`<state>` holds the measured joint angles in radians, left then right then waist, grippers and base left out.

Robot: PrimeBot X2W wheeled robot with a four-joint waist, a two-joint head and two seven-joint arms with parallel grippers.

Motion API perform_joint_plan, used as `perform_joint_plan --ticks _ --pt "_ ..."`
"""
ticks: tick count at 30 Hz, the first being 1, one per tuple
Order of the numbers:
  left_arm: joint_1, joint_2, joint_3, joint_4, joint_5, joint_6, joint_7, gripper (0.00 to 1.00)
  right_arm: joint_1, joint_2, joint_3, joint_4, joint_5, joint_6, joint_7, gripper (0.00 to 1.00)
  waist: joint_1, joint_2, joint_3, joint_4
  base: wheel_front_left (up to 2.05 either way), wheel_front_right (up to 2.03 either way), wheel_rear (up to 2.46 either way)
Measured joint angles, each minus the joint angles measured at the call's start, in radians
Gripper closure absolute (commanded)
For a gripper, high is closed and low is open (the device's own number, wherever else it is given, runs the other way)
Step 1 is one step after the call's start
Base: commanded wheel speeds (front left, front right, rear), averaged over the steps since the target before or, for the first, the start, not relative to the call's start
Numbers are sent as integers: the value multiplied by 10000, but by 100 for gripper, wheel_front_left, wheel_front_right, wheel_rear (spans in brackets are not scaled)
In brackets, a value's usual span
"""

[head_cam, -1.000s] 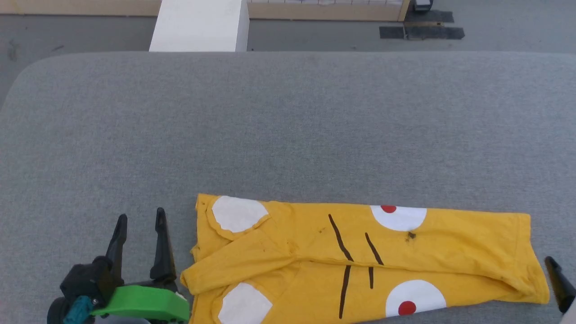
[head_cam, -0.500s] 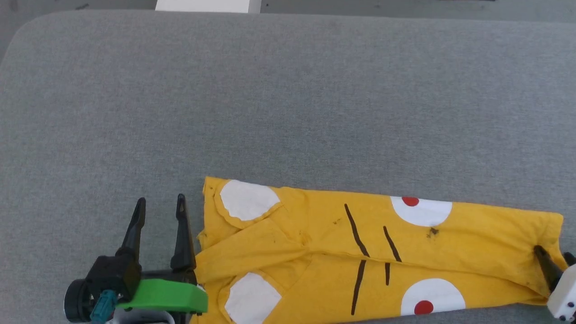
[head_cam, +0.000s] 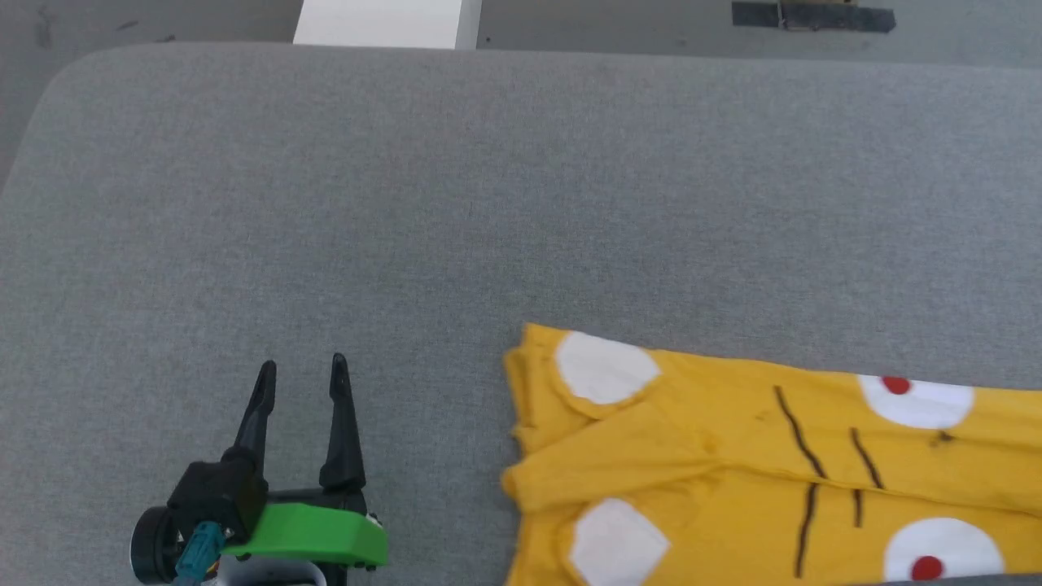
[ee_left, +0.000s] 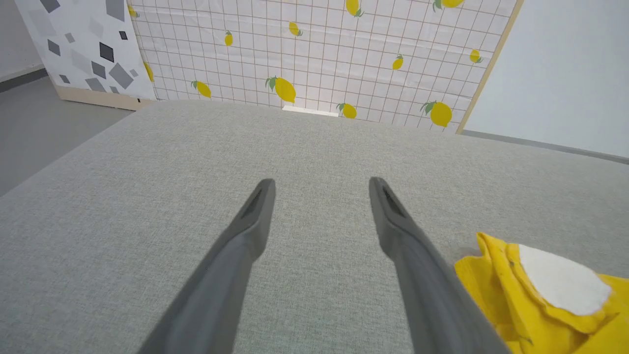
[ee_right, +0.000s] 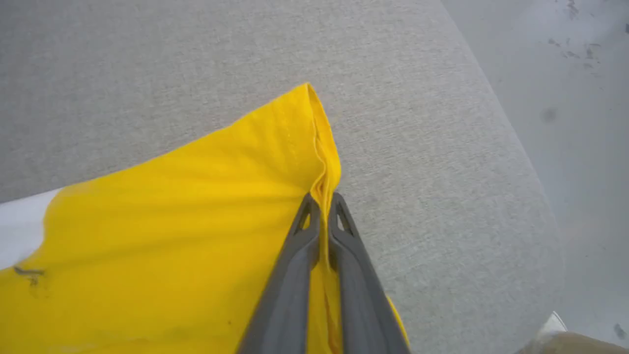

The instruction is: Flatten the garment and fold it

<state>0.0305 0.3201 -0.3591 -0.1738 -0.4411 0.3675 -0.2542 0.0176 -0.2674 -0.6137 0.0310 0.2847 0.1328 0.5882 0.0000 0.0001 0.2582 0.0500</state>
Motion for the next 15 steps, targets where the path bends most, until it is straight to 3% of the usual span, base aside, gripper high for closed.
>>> perform_joint_plan --ticks 3,6,9,15 --pt "23 -19 6 59 -2 -54 0 0 32 -268 -326 -105 -125 -2 52 100 0 0 -216 -15 0 0 0" --pt "114 -46 -4 125 -12 -61 -2 0 93 -301 -29 -531 121 -2 468 100 0 0 -425 -29 0 0 0" --pt "188 -107 -56 230 -107 -153 -29 0 368 -215 719 -1172 525 -4 957 100 1 0 -635 -39 0 0 0" --pt "307 -217 -142 420 -234 -328 -29 0 892 817 2763 -2826 1342 -8 2015 100 0 0 -1044 26 0 0 0"
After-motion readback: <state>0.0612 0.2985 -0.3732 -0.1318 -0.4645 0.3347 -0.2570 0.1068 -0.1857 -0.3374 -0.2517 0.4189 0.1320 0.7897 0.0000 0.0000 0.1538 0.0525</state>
